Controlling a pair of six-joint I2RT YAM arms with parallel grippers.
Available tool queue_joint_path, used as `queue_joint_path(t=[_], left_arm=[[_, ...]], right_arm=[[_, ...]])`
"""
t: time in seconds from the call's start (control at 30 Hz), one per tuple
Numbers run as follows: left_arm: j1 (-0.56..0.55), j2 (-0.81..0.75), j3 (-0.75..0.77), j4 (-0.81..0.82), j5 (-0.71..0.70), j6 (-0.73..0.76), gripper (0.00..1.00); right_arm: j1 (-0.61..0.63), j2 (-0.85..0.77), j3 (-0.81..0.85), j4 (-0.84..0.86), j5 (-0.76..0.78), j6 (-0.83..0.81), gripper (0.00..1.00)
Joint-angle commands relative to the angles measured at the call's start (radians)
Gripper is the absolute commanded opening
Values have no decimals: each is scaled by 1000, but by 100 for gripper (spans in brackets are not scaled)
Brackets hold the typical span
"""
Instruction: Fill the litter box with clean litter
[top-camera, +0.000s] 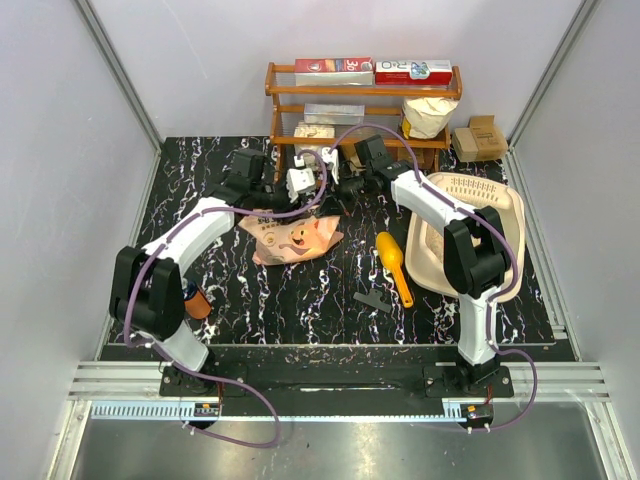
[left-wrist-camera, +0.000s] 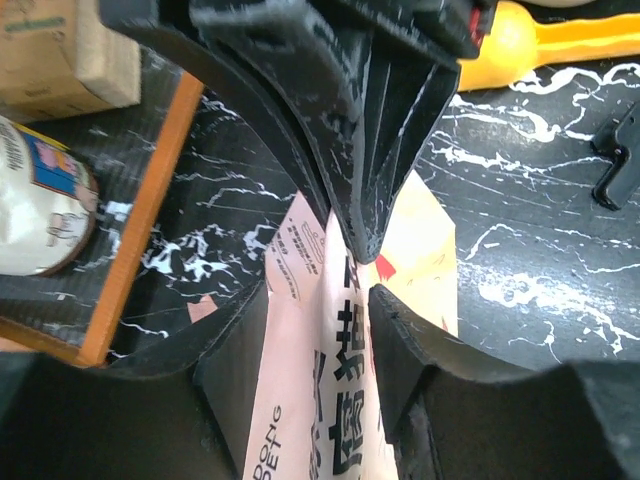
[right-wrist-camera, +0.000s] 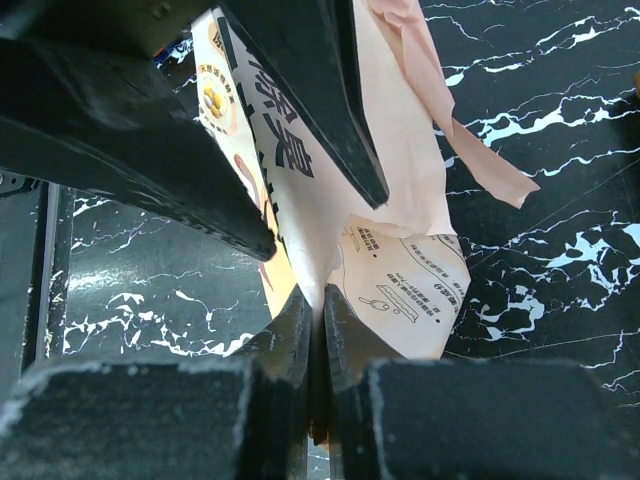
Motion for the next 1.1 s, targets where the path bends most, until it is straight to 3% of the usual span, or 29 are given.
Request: queue_joint_path(t=[0.0, 0.07, 0.13, 0.2, 0.27, 0.3, 0.4, 0.5, 0.7, 0.83, 1.07], left_arm=[[-4, 70, 87, -56, 50, 77, 47], [-4, 85, 97, -62, 60, 68, 38], [-4, 91, 103, -56, 78, 46, 20], [-2, 101, 110, -51, 98, 17, 11], [-2, 108, 113, -35, 110, -9, 0], [-4, 108, 110, -25, 112, -41, 0], [-2, 102, 106, -7, 101, -80, 0], [-4, 88, 94, 10, 86, -116, 0], [-2, 88, 86, 16, 75, -158, 0], [-1, 82, 89, 13, 78, -175, 0], [-2, 67, 75, -7, 83, -181, 0]], right_arm=[[4, -48, 49, 21, -34, 27, 0], [4, -48, 49, 19, -29, 25, 0], [4, -48, 48, 18, -23, 25, 0], [4, -50, 45, 18, -15, 28, 1], [4, -53, 46, 18, 11, 43, 6], [-5, -62, 46, 18, 31, 66, 22], [-43, -146, 5, 16, 100, 96, 43], [-114, -274, -98, -10, 170, 79, 52], [-134, -449, -340, -316, 230, -257, 57], [-120, -391, -366, -474, 235, -242, 57], [-118, -199, -329, -565, 285, -150, 55]])
